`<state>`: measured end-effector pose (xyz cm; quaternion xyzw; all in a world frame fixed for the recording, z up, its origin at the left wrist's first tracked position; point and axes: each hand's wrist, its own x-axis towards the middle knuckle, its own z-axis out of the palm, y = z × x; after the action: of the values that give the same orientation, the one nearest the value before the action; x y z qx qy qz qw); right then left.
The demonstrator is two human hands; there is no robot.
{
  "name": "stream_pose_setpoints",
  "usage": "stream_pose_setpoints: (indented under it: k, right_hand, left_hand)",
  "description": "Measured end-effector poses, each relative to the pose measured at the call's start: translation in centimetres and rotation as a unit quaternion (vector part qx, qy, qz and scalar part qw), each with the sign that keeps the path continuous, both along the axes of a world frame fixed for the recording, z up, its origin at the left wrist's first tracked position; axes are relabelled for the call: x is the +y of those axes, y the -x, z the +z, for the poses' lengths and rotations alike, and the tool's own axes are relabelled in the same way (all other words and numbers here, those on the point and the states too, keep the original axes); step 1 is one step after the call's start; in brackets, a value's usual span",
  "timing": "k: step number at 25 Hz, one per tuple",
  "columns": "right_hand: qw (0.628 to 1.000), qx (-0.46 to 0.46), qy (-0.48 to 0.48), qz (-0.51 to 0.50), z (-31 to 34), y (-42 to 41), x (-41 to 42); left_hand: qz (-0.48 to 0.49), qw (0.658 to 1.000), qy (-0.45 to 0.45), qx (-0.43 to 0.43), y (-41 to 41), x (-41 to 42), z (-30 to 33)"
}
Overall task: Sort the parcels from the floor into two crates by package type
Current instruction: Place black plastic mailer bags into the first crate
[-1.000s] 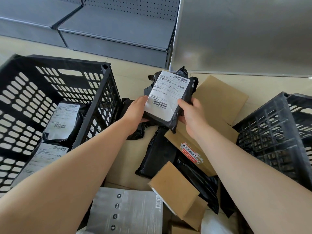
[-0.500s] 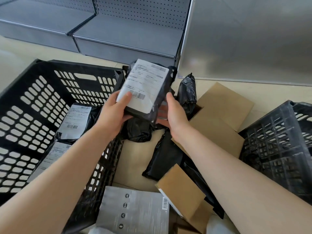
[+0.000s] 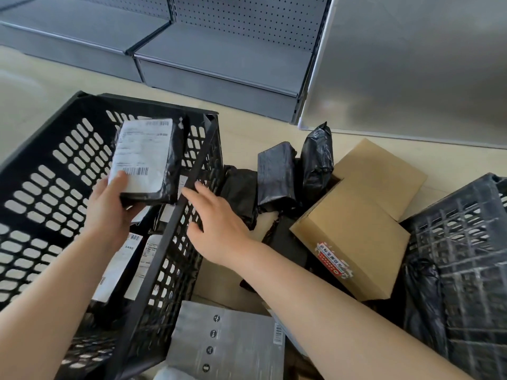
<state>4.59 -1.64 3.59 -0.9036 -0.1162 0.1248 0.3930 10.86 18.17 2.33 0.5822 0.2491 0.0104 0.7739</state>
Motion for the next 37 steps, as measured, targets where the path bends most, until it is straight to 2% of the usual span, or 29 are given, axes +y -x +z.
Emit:
stream_pose_setpoints:
  k: [3,10,16,20,22,26,30,34,37]
  right_hand:
    - [1.0,0.014,0.02,0.016,-0.2,0.2,0.7]
    - [0.983,-0.064,0.16,0.071,-0.5,0.1,0.7]
    - [0.986,-0.057,0.141,0.066,-0.5,0.0,0.7]
    - [0.988,-0.048,0.13,0.069,-0.6,-0.1,0.5]
    - [0.988,-0.047,0.128,0.071,-0.6,-0.1,0.5]
    - [0.988,-0.044,0.125,0.075,-0.7,-0.1,0.4]
    - [0.989,-0.047,0.122,0.075,-0.8,-0.1,0.3]
    - [0.99,-0.044,0.116,0.074,-0.8,-0.1,0.3]
    - [0.99,-0.044,0.116,0.071,-0.9,-0.1,0.4]
  left_hand:
    - [-0.006,0.998,-0.046,0.034,0.5,1.0,-2.7]
    - [-0.076,0.988,-0.084,0.11,0.6,0.2,-5.4]
    - [-0.101,0.97,-0.17,0.14,0.5,-3.0,-5.2]
    - [-0.097,0.951,-0.208,0.208,-0.5,-2.7,-5.8]
    - [-0.12,0.939,-0.259,0.191,-0.9,-2.3,-6.4]
    - [-0.101,0.935,-0.307,0.143,-0.7,-1.8,-7.7]
    - [-0.104,0.913,-0.378,0.116,-0.3,-1.7,-9.0]
    - [-0.177,0.892,-0.4,0.116,0.0,-1.5,-9.5]
    - [-0.211,0.878,-0.414,0.118,-0.8,0.1,-13.3]
